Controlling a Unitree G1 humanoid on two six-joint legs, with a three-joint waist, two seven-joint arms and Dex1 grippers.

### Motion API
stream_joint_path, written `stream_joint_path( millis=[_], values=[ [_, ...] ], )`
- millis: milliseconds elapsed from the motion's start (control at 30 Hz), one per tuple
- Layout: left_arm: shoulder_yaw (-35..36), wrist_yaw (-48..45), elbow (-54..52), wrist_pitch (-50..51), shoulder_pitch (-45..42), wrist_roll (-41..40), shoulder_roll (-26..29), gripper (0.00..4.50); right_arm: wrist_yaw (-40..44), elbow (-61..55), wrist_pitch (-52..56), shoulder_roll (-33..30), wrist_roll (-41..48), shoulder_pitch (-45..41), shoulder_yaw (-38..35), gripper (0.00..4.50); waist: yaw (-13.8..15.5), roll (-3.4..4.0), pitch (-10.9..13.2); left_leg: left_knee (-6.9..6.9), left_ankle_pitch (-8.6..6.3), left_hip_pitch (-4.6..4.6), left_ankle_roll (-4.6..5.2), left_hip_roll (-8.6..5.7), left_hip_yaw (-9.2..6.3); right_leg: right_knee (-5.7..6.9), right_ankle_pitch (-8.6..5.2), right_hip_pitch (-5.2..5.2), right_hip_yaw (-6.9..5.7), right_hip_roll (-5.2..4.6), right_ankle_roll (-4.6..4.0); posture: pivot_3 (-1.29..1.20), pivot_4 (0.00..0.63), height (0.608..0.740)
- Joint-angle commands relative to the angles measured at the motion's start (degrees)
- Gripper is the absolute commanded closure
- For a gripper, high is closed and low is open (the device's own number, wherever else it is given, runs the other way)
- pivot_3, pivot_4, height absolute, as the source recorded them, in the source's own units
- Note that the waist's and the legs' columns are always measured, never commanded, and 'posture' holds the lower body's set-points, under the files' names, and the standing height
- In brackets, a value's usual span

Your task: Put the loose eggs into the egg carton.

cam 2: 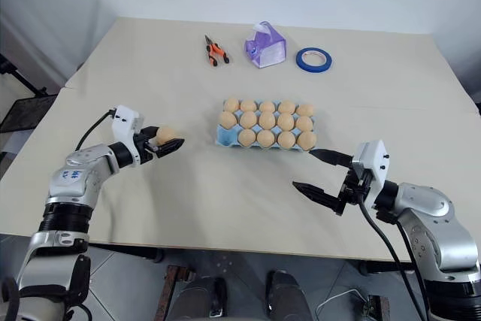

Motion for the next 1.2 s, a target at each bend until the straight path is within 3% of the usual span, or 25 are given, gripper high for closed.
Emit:
stream_joint_path(
  millis=[33,233,300,567,933,1200],
  values=[
    [-1.6,0.4,6.4,-4.0,-2.9,3.8,0.2,0.45,-0.9,-2.9,0.4,-0.8,0.7,0.9,-1.8,0.00,0.1,0.00,0.0,0.01,0.00,0.00,0.01,0.00,0.00,0.00,0.00,0.01,-0.05,-0.02,0.00,0.00,0.150,0.740],
    [-2.0,-1.1,8.4,-7.0,-4.9,4.6,-0.8,2.29,-2.1,-4.5,0.9,-0.6,0.9,2.2,-2.1,0.00,0.1,0.00,0.0,0.13,0.01,0.02,0.07,-0.03,-0.01,0.04,0.00,0.09,-0.07,-0.11,0.00,0.00,0.150,0.740],
    [-2.2,-2.1,8.0,-7.3,-5.6,4.5,-1.1,2.68,-2.3,-4.6,0.8,-0.7,0.9,2.5,-2.2,0.00,0.1,0.00,0.0,0.13,0.01,0.02,0.07,-0.03,-0.02,0.06,0.00,0.09,-0.08,-0.11,0.00,0.00,0.150,0.740],
    [-5.1,-12.3,3.6,-6.6,-12.4,1.4,-7.6,2.80,-3.7,-5.4,0.7,-0.3,0.6,3.2,-2.2,0.00,1.3,-0.02,0.0,0.23,0.00,-0.11,0.06,-0.04,-0.07,0.01,0.01,0.07,-0.22,-0.10,0.01,0.00,0.150,0.740],
    [-8.6,-16.5,16.7,-11.8,-20.4,5.3,-13.2,2.80,-6.2,-8.7,-0.2,0.3,0.9,7.9,-4.2,0.00,1.2,-0.02,0.0,0.34,0.00,-0.07,0.10,-0.03,0.05,0.11,0.01,0.07,-0.50,-0.03,0.01,0.00,0.150,0.740],
    [-7.9,-16.9,18.9,-12.8,-21.5,6.3,-14.0,0.20,-6.8,-9.6,-0.6,0.5,1.0,9.4,-4.6,0.00,1.3,-0.03,0.0,0.37,0.00,-0.08,0.11,-0.03,0.01,0.15,0.01,0.07,-0.49,-0.04,0.01,0.00,0.150,0.740]
  ],
)
